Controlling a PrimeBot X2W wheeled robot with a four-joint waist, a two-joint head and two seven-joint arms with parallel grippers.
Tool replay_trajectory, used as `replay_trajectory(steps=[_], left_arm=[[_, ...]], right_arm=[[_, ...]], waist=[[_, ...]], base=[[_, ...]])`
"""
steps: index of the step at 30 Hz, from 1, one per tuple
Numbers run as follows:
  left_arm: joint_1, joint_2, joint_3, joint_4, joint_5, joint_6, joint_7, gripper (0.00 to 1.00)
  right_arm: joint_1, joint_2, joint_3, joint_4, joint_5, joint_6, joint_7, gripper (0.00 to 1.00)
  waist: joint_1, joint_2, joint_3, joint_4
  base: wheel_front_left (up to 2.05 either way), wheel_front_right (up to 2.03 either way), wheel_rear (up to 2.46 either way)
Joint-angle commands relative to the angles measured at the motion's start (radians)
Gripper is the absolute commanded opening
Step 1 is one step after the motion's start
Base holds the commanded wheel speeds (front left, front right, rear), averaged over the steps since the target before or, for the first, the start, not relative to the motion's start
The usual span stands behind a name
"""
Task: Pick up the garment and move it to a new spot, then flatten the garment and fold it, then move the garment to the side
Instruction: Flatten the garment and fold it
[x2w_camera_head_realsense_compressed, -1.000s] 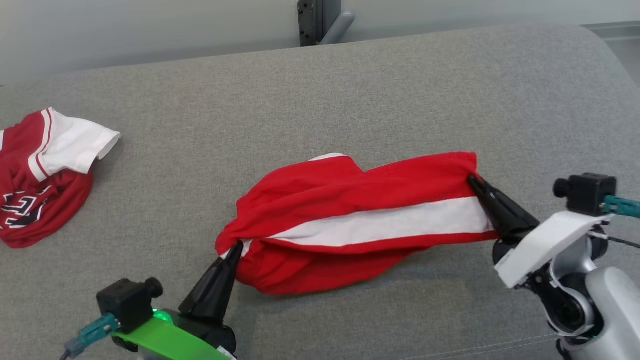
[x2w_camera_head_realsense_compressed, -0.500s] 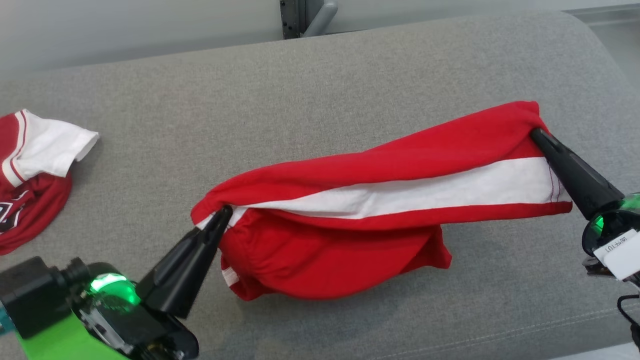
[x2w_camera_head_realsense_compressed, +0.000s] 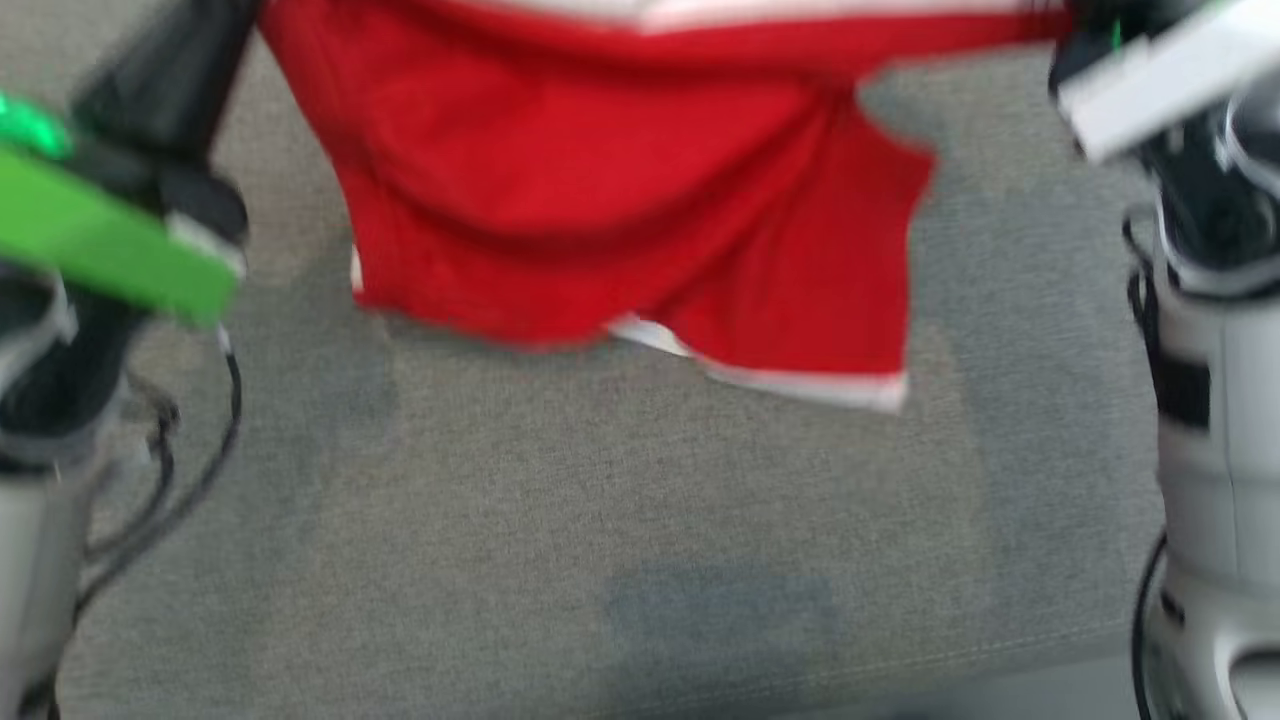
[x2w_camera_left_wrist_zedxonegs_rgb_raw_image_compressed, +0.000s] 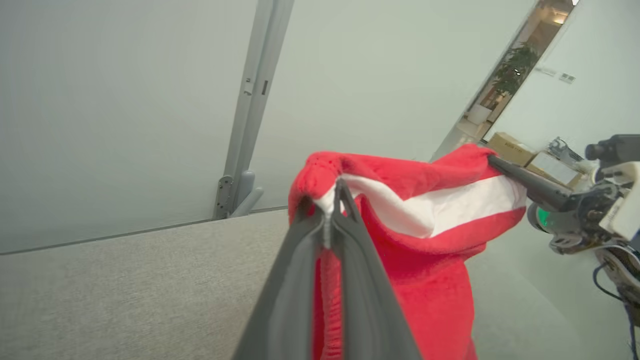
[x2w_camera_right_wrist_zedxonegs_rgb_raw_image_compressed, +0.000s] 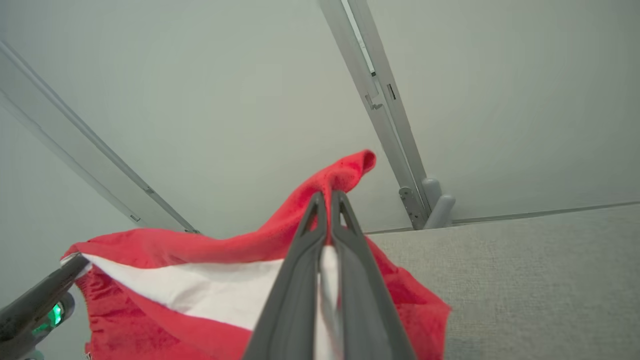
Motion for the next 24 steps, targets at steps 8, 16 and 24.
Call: replay_trajectory(steps=[8, 16, 24], left_arm=[[-0.570, -0.136, -0.002, 0.502, 0.176, -0.016, -0.217, 0.00], [-0.745, -0.182, -0.083, 0.780, 0.302, -0.038, -0.522, 0.00], [-0.419, -0.157, -0.229, 0.756, 0.203, -0.037, -0.555, 0.00]], right_arm=[[-0.579, 0.081, -0.090, 0.434, -0.222, -0.001, -0.424, 0.00], [-0.685, 0.084, 0.075, 0.658, -0.137, -0.001, -0.676, 0.00], [-0.321, 0.028, 0.286, 0.692, -0.069, 0.000, -0.686, 0.00]], waist=[[-0.0002, 0.0049, 0.231, 0.052], [-0.0002, 0.0049, 0.267, 0.035], [-0.0002, 0.0049, 0.245, 0.027]], base=[[0.00, 0.00, 0.00], [0.00, 0.00, 0.00], [0.00, 0.00, 0.00]])
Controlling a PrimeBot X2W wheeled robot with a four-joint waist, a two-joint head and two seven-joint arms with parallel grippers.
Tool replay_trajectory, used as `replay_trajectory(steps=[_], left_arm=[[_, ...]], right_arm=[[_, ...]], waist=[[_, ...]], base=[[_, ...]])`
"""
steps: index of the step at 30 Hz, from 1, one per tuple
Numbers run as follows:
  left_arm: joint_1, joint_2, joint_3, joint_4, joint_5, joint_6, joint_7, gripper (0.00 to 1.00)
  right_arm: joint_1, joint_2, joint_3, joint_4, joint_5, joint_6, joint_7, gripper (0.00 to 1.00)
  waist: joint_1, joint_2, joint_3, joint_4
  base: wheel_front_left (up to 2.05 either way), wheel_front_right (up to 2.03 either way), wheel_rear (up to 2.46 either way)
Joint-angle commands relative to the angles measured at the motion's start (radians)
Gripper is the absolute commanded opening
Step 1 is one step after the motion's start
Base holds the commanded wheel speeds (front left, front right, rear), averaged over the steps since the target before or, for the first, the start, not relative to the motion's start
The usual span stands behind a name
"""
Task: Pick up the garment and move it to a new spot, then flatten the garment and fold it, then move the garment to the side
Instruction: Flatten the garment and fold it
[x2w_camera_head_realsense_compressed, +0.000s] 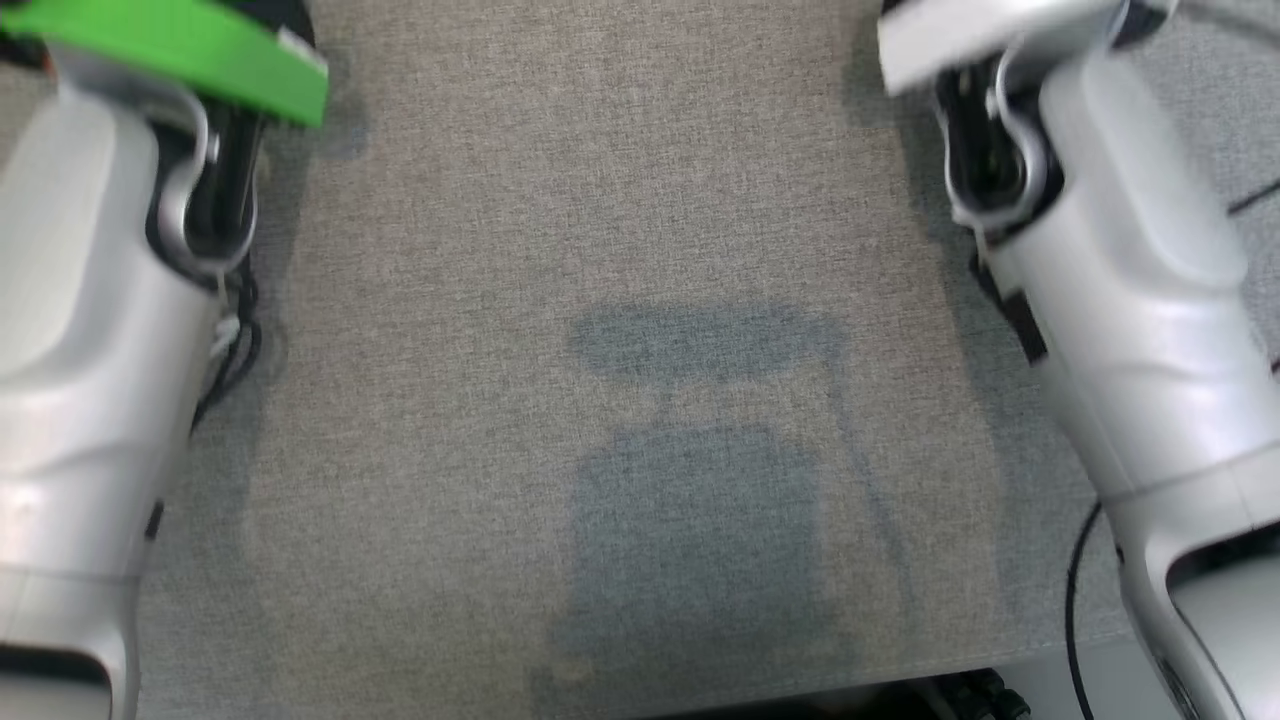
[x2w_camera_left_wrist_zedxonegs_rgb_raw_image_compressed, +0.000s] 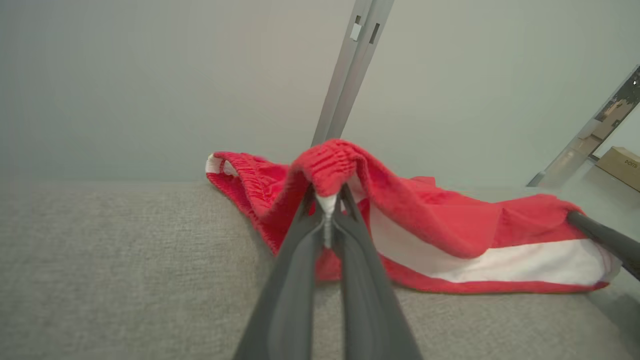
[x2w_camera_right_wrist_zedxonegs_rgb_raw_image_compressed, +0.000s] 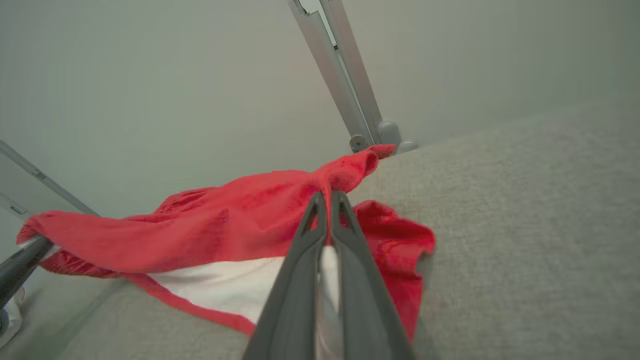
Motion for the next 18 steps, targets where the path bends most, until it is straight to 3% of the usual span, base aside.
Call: replay_trajectory(steps=[1, 10, 18], left_arm=[[0.069, 0.019, 0.011, -0.047, -0.017, -0.001, -0.007, 0.00], [0.405, 0.014, 0.029, -0.249, -0.041, -0.002, -0.005, 0.00], [0.666, 0.004, 0.028, -0.342, -0.074, -0.002, -0.005, 0.00]], right_arm=[[0.066, -0.038, 0.038, -0.026, 0.033, -0.001, -0.002, 0.00], [0.352, -0.216, 0.151, -0.176, 0.198, -0.002, 0.007, 0.00], [0.554, -0.306, 0.179, -0.294, 0.288, -0.001, 0.000, 0.00]], waist=[[-0.0001, 0.0049, -0.006, 0.003], [-0.0001, 0.0049, -0.095, 0.023], [-0.0001, 0.0049, -0.264, 0.022]], base=[[0.00, 0.00, 0.00], [0.00, 0.00, 0.00], [0.00, 0.00, 0.00]])
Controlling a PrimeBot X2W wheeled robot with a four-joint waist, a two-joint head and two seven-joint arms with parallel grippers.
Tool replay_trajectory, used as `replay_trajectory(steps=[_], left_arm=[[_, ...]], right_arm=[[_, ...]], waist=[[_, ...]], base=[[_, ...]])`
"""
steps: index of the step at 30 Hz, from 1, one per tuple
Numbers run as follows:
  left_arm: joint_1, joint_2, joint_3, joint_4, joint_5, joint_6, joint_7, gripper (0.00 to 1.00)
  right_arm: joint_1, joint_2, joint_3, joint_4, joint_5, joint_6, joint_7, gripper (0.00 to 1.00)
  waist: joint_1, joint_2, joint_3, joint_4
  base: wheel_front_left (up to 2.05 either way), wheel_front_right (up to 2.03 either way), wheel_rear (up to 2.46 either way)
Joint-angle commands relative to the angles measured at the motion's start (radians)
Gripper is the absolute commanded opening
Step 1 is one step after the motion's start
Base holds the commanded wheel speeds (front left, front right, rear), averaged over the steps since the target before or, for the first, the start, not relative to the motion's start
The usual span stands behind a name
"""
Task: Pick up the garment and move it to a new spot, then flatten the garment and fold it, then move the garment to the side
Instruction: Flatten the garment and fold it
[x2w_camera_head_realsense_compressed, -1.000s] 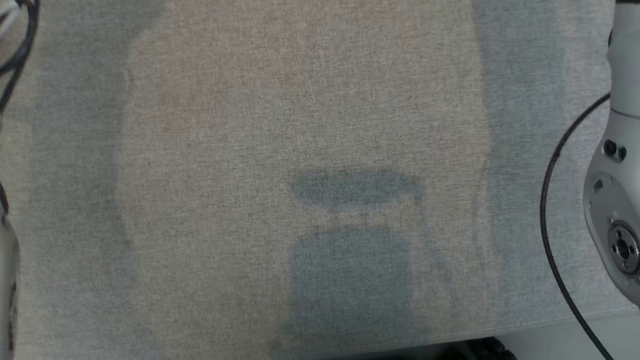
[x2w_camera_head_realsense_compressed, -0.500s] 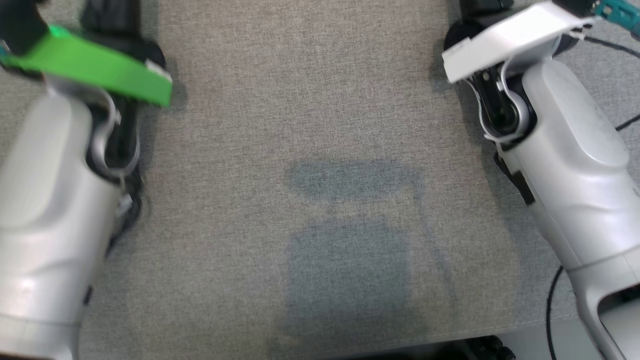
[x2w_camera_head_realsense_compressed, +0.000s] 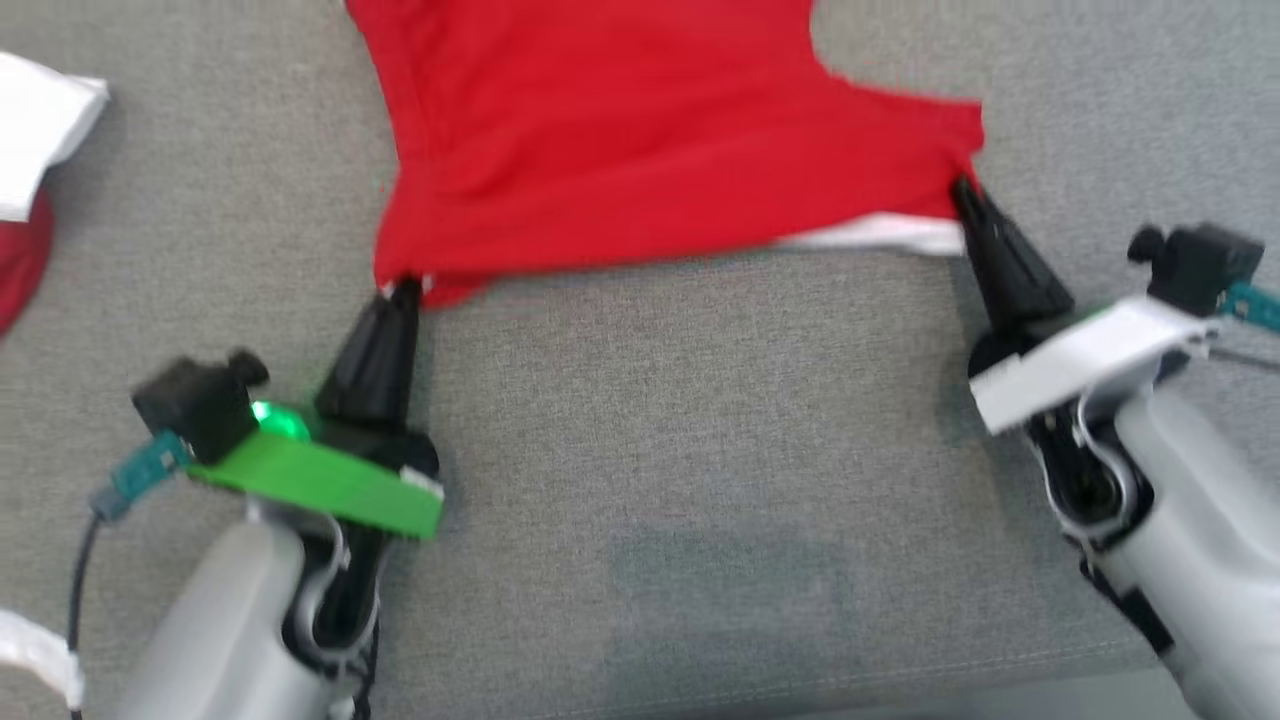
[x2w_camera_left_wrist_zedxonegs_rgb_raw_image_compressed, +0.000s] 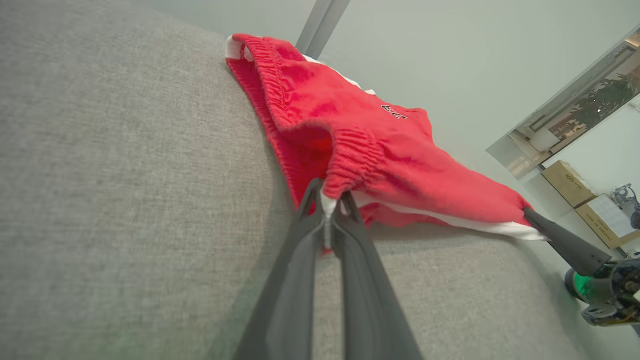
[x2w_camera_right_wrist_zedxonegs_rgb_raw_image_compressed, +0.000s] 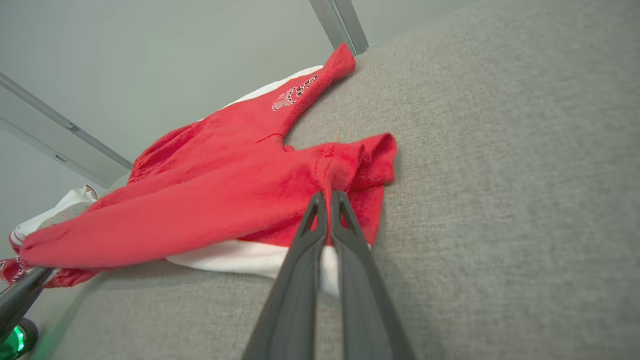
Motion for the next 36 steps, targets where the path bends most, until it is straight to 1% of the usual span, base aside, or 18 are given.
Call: replay_trajectory(steps=[1, 6, 10, 15, 17, 20, 23, 29, 33, 36], left_arm=[[0.047, 0.002, -0.001, -0.005, 0.012, -0.002, 0.001, 0.00], [0.237, -0.011, -0.003, -0.040, 0.037, -0.002, 0.001, 0.00], [0.388, -0.038, 0.012, -0.062, 0.077, -0.002, 0.001, 0.00], [0.519, -0.085, 0.031, -0.091, 0.091, -0.002, 0.001, 0.00], [0.552, -0.092, 0.006, -0.102, 0.105, -0.002, 0.001, 0.00], [0.563, -0.088, -0.009, -0.107, 0.110, -0.002, 0.001, 0.00], [0.563, -0.085, -0.013, -0.118, 0.107, -0.001, 0.006, 0.00], [0.529, -0.071, 0.013, -0.185, 0.058, 0.005, 0.045, 0.00], [0.471, -0.048, 0.038, -0.254, 0.023, 0.020, 0.116, 0.00], [0.414, -0.040, 0.064, -0.302, -0.010, 0.036, 0.167, 0.00]], right_arm=[[0.050, -0.011, 0.004, -0.006, 0.017, -0.002, -0.002, 0.00], [0.225, -0.060, 0.000, -0.076, 0.037, -0.002, -0.005, 0.00], [0.363, -0.080, -0.014, -0.132, 0.028, -0.002, -0.007, 0.00], [0.513, -0.068, -0.057, -0.212, 0.004, -0.002, -0.006, 0.00], [0.571, -0.056, -0.078, -0.247, -0.016, -0.002, 0.009, 0.00], [0.603, -0.038, -0.103, -0.265, -0.039, -0.002, 0.027, 0.00], [0.609, -0.017, -0.126, -0.271, -0.069, -0.002, 0.047, 0.00], [0.533, 0.017, -0.156, -0.280, -0.107, -0.002, 0.091, 0.00], [0.419, 0.034, -0.163, -0.265, -0.145, -0.002, 0.146, 0.00], [0.310, 0.048, -0.159, -0.228, -0.168, -0.002, 0.193, 0.00]], waist=[[0.0001, 0.0048, -0.110, 0.001], [0.0001, 0.0048, -0.228, -0.008], [0.0001, 0.0048, -0.304, -0.018], [0.0001, 0.0048, -0.353, -0.025], [0.0001, 0.0048, -0.367, -0.025], [0.0001, 0.0048, -0.374, -0.028], [0.0001, 0.0048, -0.372, -0.032], [0.0001, 0.0048, -0.333, -0.032], [0.0001, 0.0048, -0.275, -0.021], [0.0001, 0.0048, -0.230, -0.011]], base=[[0.00, 0.00, 0.00], [0.00, 0.00, 0.00], [0.00, 0.00, 0.00], [0.00, 0.00, 0.00], [0.00, 0.00, 0.00], [0.00, 0.00, 0.00], [0.00, 0.00, 0.00], [0.00, 0.00, 0.00], [0.00, 0.00, 0.00], [0.00, 0.00, 0.00]])
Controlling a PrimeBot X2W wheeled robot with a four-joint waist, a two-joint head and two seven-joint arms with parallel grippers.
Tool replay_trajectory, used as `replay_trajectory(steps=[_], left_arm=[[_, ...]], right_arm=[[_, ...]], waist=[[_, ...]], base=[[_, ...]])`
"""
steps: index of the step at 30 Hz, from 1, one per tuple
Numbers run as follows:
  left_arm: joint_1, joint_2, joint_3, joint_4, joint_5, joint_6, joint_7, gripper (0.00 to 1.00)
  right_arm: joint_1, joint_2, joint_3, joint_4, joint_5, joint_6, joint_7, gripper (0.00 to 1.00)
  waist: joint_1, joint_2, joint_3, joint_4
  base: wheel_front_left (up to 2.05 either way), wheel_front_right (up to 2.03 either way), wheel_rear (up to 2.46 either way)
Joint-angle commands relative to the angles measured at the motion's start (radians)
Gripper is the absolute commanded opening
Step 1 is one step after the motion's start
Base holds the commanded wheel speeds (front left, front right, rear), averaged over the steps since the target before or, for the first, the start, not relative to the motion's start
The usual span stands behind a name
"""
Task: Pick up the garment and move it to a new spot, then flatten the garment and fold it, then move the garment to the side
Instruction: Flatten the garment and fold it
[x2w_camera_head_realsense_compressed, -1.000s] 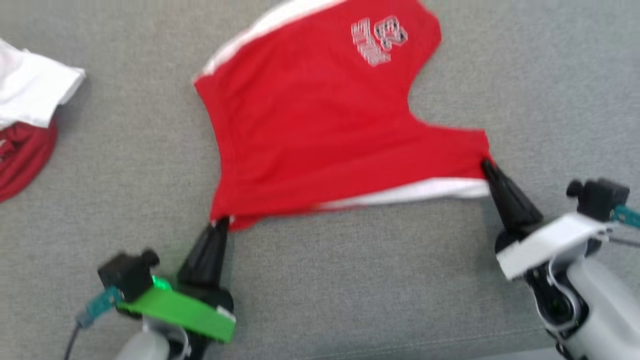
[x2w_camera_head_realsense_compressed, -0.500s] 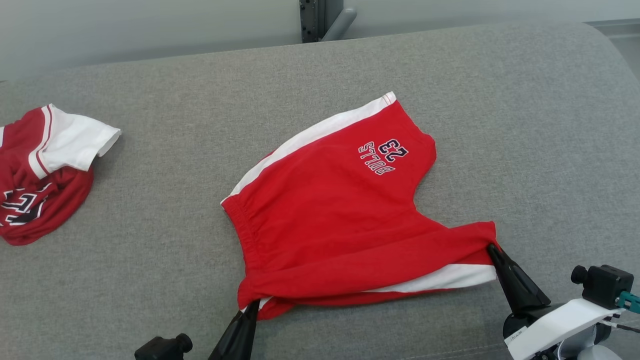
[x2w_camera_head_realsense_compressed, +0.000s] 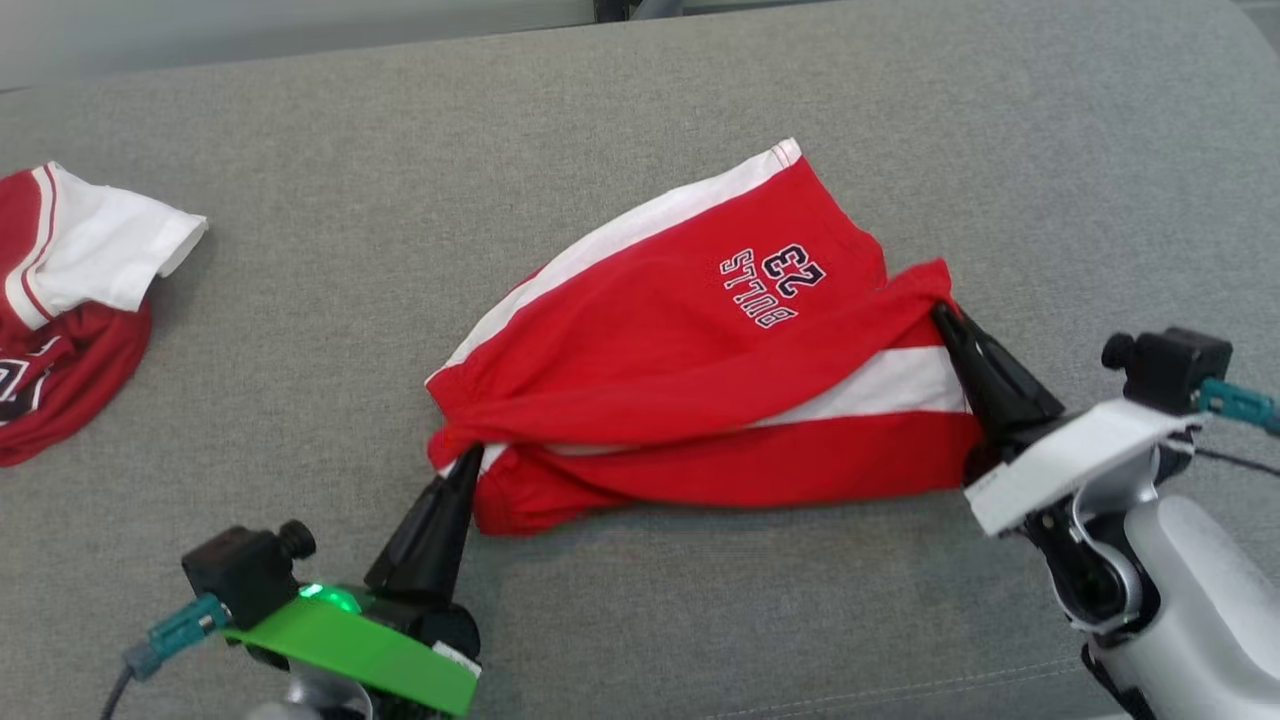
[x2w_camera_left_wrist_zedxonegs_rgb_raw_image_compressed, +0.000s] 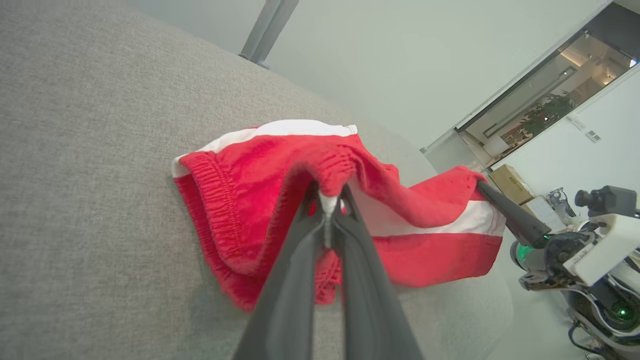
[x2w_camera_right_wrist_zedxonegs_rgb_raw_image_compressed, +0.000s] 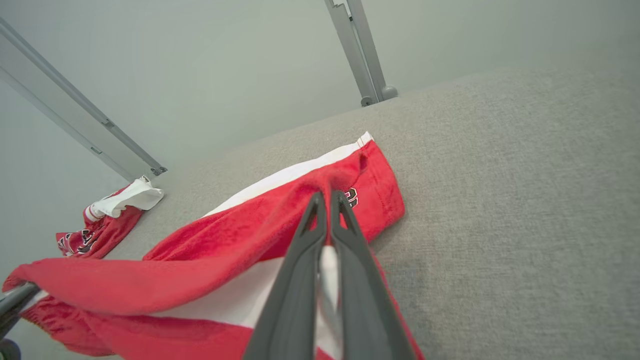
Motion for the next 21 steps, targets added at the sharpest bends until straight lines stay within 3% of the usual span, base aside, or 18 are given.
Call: replay_trajectory(steps=[1, 9, 21], left_arm=[[-0.041, 0.008, 0.014, -0.014, -0.015, 0.009, 0.018, 0.00], [-0.238, -0.018, 0.057, 0.055, -0.040, 0.063, 0.084, 0.00], [-0.397, -0.084, 0.024, 0.247, -0.033, 0.041, 0.080, 0.00]], right_arm=[[-0.051, 0.008, 0.000, 0.026, -0.011, -0.001, 0.023, 0.00], [-0.330, 0.052, 0.023, 0.223, -0.067, -0.001, 0.101, 0.00], [-0.601, 0.072, 0.107, 0.466, -0.099, -0.001, 0.147, 0.00]], waist=[[0.0001, 0.0048, 0.063, 0.020], [0.0001, 0.0048, 0.158, 0.065], [0.0001, 0.0048, 0.195, 0.109]], base=[[0.00, 0.00, 0.00], [0.00, 0.00, 0.00], [0.00, 0.00, 0.00]])
